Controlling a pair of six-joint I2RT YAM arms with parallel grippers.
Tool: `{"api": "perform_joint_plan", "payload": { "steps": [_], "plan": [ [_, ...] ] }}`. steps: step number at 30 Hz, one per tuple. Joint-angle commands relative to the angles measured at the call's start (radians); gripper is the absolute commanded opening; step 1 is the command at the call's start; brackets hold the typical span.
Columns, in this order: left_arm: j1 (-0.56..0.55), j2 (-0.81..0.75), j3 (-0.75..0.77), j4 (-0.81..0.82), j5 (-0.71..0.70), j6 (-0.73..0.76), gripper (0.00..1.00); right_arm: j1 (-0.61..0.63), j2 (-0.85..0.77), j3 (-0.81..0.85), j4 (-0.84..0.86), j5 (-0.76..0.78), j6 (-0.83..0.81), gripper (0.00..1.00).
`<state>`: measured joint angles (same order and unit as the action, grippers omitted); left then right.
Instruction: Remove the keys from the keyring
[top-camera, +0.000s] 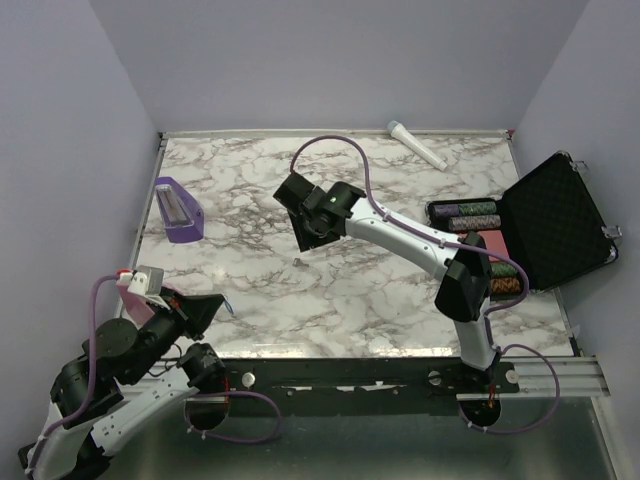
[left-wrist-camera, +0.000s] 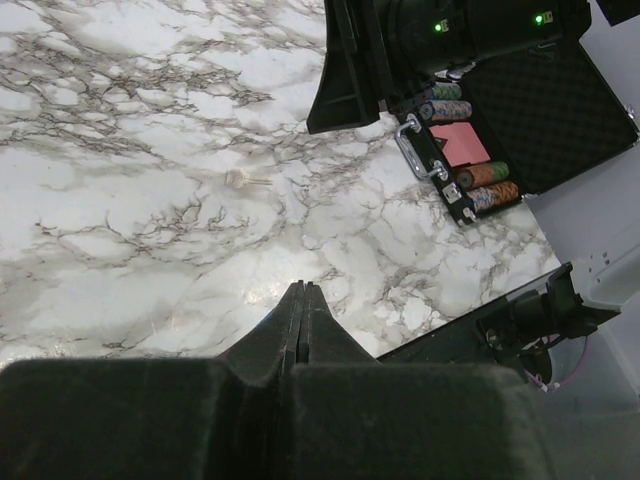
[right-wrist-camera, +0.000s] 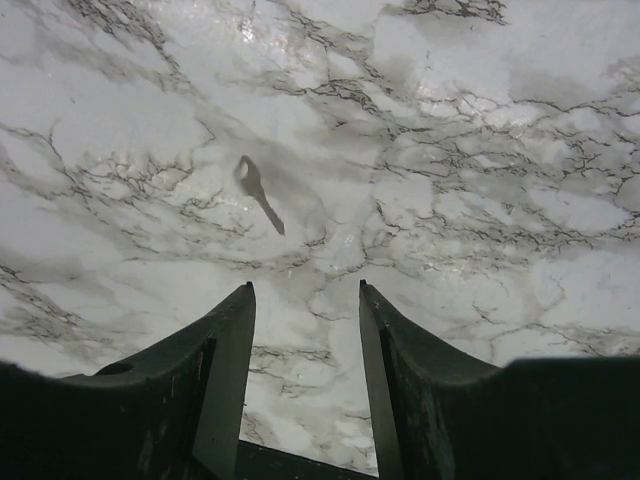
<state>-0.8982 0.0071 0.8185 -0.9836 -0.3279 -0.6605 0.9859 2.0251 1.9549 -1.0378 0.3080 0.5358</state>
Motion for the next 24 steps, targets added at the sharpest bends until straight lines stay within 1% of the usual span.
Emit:
{"api": "perform_joint_plan", "payload": {
  "steps": [1, 8, 11, 15, 18, 21, 24],
  "plan": [
    [-0.002, -0.044, -0.004, 0.026, -0.002, -0.008, 0.0, -0.004, 0.009, -0.03, -0.015, -0.017, -0.011, 0.54],
    [-0.002, -0.016, -0.01, 0.033, 0.004, -0.008, 0.0, -0.004, -0.084, -0.143, 0.039, -0.052, 0.01, 0.57],
    [-0.002, 0.04, -0.007, 0.033, 0.009, -0.004, 0.0, -0.004, -0.144, -0.201, 0.067, -0.081, 0.024, 0.62],
    [-0.002, 0.108, 0.018, 0.025, 0.016, 0.002, 0.0, -0.004, -0.253, -0.339, 0.151, -0.148, 0.042, 0.68],
    [-0.002, 0.145, 0.016, 0.046, 0.024, -0.005, 0.0, -0.004, -0.354, -0.445, 0.229, -0.205, 0.064, 0.77],
    [-0.002, 0.186, 0.007, 0.089, 0.046, -0.016, 0.0, -0.004, -0.44, -0.528, 0.268, -0.199, 0.096, 0.82],
    [-0.004, 0.25, -0.001, 0.131, 0.064, -0.025, 0.0, -0.004, -0.508, -0.568, 0.259, -0.172, 0.124, 0.86]
  ]
}}
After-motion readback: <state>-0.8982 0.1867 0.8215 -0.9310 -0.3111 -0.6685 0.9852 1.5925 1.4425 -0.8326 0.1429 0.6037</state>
